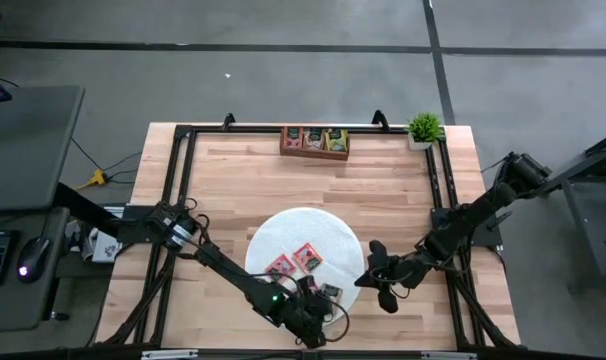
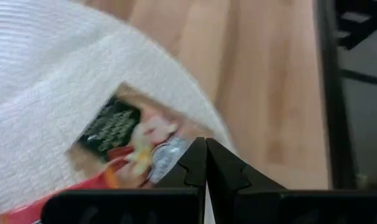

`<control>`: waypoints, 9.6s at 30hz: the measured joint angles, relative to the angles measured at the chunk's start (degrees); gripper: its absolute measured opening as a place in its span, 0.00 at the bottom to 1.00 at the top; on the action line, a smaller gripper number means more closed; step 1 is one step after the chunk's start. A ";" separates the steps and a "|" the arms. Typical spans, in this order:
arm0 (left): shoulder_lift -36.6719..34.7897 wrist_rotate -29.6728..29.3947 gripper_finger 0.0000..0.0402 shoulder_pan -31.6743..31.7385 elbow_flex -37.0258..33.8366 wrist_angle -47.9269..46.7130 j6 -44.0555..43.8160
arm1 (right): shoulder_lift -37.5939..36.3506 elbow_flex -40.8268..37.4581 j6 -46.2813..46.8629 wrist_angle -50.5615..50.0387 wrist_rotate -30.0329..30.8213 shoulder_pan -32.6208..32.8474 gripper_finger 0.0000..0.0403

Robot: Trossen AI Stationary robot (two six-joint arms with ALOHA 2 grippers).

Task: Pick & Place Tea
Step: Put the brown tea bag into the middle section of the wooden organizer, then put the orange tea bag into the left section of the wooden organizer

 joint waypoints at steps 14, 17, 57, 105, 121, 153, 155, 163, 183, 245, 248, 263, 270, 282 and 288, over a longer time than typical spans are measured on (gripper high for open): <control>0.24 0.34 0.00 0.99 -0.21 -4.16 2.25 | 0.04 0.24 1.76 -1.35 -0.51 -0.04 0.00; 0.24 0.56 0.00 1.22 -0.21 -4.02 3.33 | 0.04 0.24 2.19 -2.18 -0.45 -0.04 0.00; 5.66 8.05 0.00 3.42 -1.91 -0.51 0.95 | 3.40 -4.24 31.75 4.35 -3.47 -0.39 0.31; 5.68 7.77 0.00 3.80 -1.96 -0.20 3.66 | 24.09 5.24 33.05 9.09 -16.85 -5.68 0.08; 3.48 9.34 0.00 4.08 -2.03 -0.63 11.99 | 24.06 5.35 30.55 8.04 -18.35 -5.99 0.00; -20.04 -8.63 0.00 6.12 -5.27 -38.15 -5.61 | 13.33 5.18 18.14 -1.57 -14.83 -6.90 0.00; -21.88 -8.65 0.00 6.12 -8.49 -36.92 -5.98 | 10.46 5.21 16.30 -4.42 -14.29 -7.63 0.00; -32.03 -3.76 0.00 9.36 -29.63 -11.08 -4.03 | -3.47 5.25 8.61 -21.81 -10.56 -11.72 0.00; -48.67 32.59 0.00 39.83 -69.65 50.77 21.19 | -10.48 12.18 -17.71 -33.56 -21.77 -53.23 0.00; -48.63 67.40 0.00 64.22 -69.80 54.86 27.63 | 44.15 68.61 -68.51 -55.80 -31.70 -78.12 0.01; -48.63 67.20 0.00 64.22 -69.80 54.86 27.63 | 44.15 68.61 -67.87 -55.80 -31.76 -78.12 0.05; -48.63 67.18 0.00 64.22 -69.80 54.86 27.62 | 42.91 68.80 -65.50 -56.19 -27.52 -77.90 0.39; -48.63 67.18 0.00 64.22 -69.80 54.77 27.63 | 41.38 73.06 -64.26 -60.79 -26.50 -77.28 0.37; -48.59 66.65 0.00 59.84 -69.75 51.26 33.81 | 34.79 76.15 -63.06 -73.00 -27.54 -74.10 0.32; -48.59 59.92 0.00 53.69 -69.71 46.63 39.75 | 31.62 76.17 -62.05 -78.07 -28.12 -70.76 0.30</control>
